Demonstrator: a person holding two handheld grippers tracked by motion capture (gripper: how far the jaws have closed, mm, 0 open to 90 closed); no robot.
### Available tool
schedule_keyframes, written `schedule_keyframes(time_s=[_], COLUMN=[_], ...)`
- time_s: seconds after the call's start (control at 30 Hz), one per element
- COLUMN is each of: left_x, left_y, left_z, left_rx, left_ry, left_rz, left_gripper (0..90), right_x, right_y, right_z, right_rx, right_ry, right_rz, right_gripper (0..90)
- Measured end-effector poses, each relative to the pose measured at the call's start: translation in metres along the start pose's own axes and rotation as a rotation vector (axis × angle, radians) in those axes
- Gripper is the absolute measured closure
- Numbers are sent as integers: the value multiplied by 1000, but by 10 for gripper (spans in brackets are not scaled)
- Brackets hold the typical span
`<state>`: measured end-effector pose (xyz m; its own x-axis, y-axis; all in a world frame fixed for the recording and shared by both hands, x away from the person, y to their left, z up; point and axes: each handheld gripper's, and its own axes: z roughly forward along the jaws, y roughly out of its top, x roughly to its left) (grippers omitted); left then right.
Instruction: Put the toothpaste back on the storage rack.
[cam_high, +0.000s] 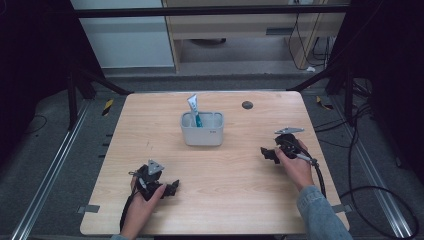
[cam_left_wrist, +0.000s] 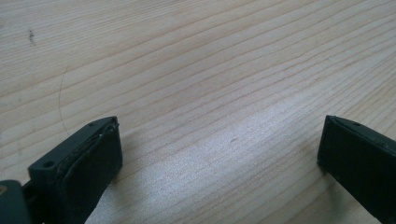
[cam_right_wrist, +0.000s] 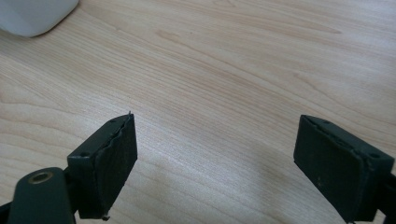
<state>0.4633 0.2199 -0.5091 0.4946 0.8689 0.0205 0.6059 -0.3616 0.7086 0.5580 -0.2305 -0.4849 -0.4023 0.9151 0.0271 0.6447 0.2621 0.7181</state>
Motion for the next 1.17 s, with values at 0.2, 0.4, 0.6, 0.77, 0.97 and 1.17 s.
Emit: schedule_keyframes(time_s=[0.2, 0.4, 0.6, 0.77, 0.97, 1.17], left_x=[0, 0, 0, 0, 0, 0], left_y=[0, 0, 0, 0, 0, 0], left_z=[0, 0, 0, 0, 0, 0], left_rx=[0, 0, 0, 0, 0, 0], left_ry=[0, 0, 0, 0, 0, 1], left_rz=[0, 0, 0, 0, 0, -1], left_gripper=[0, 0, 0, 0, 0, 0], right_x=[-1, -2, -3, 0, 1, 1], right_y=[-1, -4, -5, -8, -8, -8], right_z=[8, 16, 21, 27, 30, 30], right_rx=[0, 9, 13, -14, -8, -8], right_ry=[5, 1, -14, -64, -88, -90], right_rz=[28, 52, 64, 16, 50, 49], right_gripper=[133, 128, 112, 76, 3, 3])
